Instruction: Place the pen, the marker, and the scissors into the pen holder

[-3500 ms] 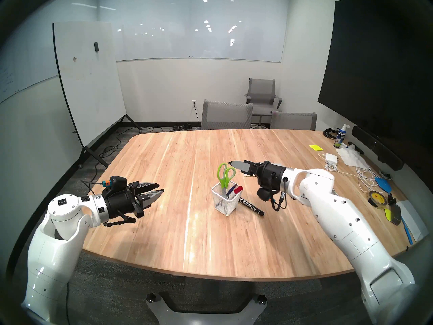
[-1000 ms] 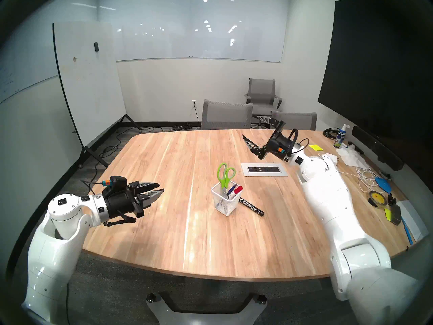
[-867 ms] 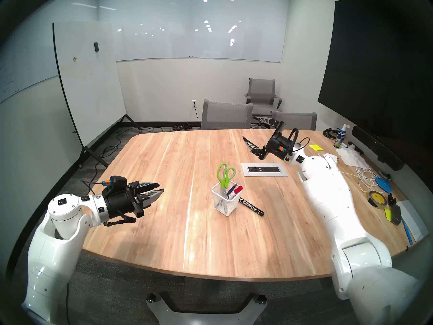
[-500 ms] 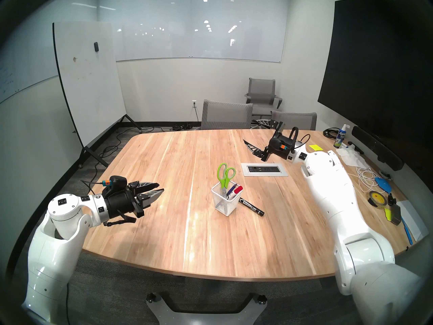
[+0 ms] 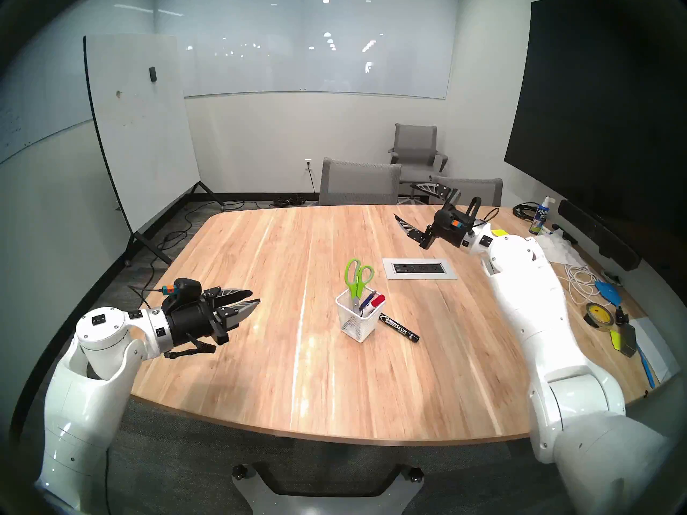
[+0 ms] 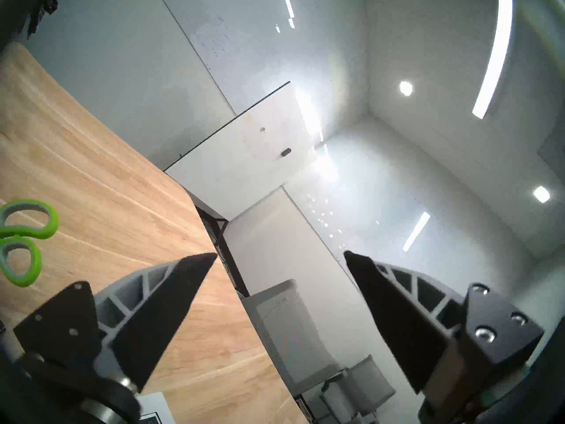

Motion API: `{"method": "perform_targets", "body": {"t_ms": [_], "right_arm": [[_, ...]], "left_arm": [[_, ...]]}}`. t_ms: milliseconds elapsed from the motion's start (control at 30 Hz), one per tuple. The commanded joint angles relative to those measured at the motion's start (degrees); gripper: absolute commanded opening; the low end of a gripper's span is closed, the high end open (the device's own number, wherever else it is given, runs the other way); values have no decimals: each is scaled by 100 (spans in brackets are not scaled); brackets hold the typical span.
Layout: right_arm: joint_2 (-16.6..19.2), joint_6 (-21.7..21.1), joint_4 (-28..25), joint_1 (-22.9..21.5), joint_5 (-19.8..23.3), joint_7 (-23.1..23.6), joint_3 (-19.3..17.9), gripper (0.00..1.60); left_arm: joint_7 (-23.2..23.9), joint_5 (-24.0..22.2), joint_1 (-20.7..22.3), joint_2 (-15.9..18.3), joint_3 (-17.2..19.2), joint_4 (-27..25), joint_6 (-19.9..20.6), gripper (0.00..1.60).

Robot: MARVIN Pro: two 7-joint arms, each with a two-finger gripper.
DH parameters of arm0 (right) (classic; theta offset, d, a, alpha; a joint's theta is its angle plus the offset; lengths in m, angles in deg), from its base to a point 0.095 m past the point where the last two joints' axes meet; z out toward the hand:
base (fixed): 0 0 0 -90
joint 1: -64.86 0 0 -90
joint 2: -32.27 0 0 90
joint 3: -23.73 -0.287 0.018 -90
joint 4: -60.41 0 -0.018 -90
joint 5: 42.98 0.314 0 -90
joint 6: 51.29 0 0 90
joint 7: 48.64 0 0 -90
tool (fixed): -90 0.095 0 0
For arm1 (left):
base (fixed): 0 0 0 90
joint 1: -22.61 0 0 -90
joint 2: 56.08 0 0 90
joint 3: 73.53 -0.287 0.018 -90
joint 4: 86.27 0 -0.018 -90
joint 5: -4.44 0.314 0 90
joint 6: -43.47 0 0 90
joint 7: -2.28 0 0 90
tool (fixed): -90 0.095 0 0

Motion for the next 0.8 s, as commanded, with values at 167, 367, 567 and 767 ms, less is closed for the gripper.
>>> {"method": "perform_targets", "body": {"t_ms": [167,367,567,767], "right_arm": [[-129,-173,-114,-108,-544,-745,-124,160],[-157,-189,-130,-95,-628,-788,-160,160],[-306,-657,-308,24,-439,-775,-347,160],[-502,-1184,-299,-13,16,-483,-686,160]], "left_arm": [[-4,3,15,8,21,-105,0,93],[-3,5,15,6,22,-105,1,93],[-1,6,16,4,22,-103,0,93],[5,6,22,2,20,-93,-5,93]]}}
